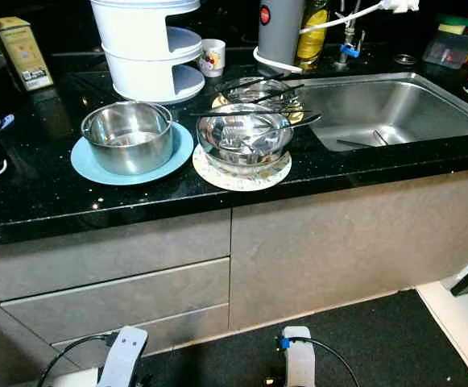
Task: Kitchen organization
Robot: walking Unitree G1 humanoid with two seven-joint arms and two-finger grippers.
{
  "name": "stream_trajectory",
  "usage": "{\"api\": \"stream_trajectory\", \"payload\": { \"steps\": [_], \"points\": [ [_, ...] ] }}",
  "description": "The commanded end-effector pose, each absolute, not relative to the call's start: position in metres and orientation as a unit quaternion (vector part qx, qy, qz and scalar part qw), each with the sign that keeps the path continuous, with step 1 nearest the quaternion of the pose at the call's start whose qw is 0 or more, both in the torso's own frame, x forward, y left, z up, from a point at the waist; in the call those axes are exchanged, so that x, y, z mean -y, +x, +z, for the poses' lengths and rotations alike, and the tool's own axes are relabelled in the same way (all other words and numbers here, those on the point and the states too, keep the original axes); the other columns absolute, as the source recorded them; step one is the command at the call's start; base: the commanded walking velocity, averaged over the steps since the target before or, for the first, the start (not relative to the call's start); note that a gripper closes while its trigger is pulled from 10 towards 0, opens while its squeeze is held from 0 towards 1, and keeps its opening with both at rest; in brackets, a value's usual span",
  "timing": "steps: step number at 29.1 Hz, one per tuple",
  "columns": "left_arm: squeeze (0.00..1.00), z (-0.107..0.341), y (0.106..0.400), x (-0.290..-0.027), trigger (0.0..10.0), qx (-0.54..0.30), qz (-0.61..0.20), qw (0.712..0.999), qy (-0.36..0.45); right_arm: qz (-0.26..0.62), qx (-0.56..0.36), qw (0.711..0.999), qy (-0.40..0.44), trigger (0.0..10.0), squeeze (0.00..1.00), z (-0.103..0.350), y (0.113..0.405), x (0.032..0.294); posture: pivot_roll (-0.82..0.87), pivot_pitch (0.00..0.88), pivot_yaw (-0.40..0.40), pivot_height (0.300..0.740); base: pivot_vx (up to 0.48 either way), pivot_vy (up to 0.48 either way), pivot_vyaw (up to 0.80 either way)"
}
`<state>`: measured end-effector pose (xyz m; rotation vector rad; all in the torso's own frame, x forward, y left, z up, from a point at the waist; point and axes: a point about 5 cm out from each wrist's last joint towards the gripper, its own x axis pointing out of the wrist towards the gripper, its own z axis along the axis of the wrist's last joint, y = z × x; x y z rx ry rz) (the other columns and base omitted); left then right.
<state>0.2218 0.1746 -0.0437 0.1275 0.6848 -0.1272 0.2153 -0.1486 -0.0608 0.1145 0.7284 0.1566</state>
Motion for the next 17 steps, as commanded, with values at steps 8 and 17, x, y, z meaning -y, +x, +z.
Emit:
{"api": "stream_trajectory", "payload": {
  "steps": [8, 17],
  "points": [
    [0.0, -0.0483, 0.2143, -0.1766, 10.0, -0.329, -0.067, 0.94, 0.055, 0.06, -0.36, 0.929, 0.065, 10.0, 0.0, -0.0684, 0.2013, 0.1523, -0.06, 0.234, -0.028, 0.74, 0.0, 0.0, 0.0],
    [0.0, -0.0446, 0.2216, -0.1748, 10.0, -0.317, -0.061, 0.945, 0.048, 0.062, -0.355, 0.931, 0.063, 10.0, 0.0, -0.0662, 0.2055, 0.1533, -0.06, 0.226, -0.032, 0.74, 0.0, 0.0, 0.0]
  ]
}}
